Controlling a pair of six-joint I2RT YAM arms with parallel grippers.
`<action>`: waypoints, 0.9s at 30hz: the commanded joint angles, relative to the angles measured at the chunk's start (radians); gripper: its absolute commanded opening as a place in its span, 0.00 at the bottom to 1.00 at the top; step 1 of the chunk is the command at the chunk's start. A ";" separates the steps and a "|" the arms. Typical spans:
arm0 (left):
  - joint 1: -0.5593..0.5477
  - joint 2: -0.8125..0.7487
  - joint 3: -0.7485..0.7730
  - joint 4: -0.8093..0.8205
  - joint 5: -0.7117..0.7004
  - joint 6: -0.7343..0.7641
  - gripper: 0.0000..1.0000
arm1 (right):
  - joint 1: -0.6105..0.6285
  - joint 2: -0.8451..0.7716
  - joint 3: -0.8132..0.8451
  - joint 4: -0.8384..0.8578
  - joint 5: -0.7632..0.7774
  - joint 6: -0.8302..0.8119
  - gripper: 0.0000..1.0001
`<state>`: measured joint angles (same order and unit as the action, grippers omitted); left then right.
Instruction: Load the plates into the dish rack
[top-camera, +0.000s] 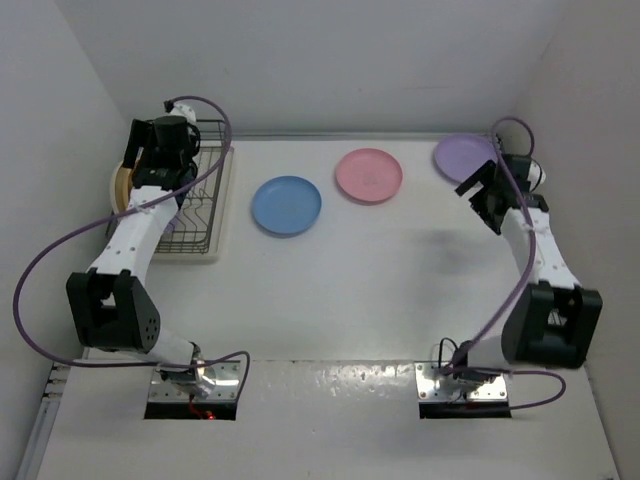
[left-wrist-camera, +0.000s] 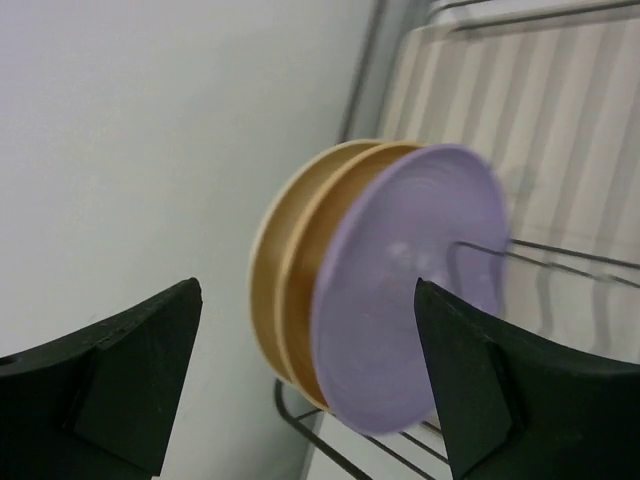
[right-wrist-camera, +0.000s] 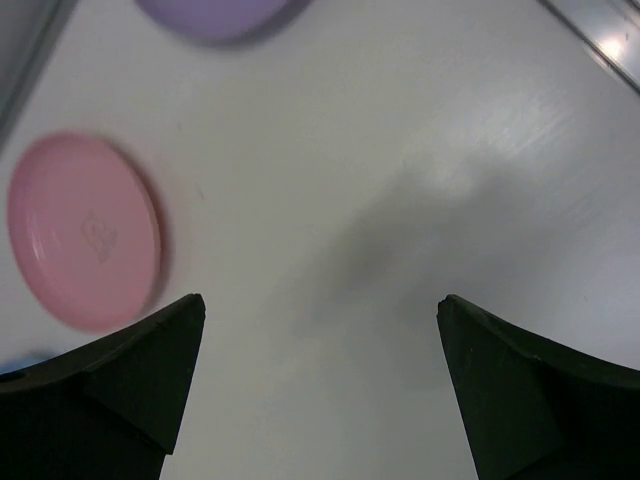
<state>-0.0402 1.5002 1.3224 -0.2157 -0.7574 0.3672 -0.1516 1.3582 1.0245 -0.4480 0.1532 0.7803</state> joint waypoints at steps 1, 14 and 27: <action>0.002 -0.080 0.086 -0.266 0.323 -0.097 0.92 | -0.071 0.148 0.179 0.083 0.023 0.151 1.00; -0.090 -0.084 0.170 -0.636 0.581 -0.106 0.92 | -0.144 0.823 0.629 0.184 0.171 0.309 0.88; -0.185 0.138 0.460 -0.705 0.500 -0.191 0.92 | -0.152 1.122 0.816 0.177 0.147 0.565 0.59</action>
<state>-0.1989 1.6283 1.7321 -0.8948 -0.2199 0.1989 -0.3099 2.4161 1.8351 -0.2146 0.2897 1.2179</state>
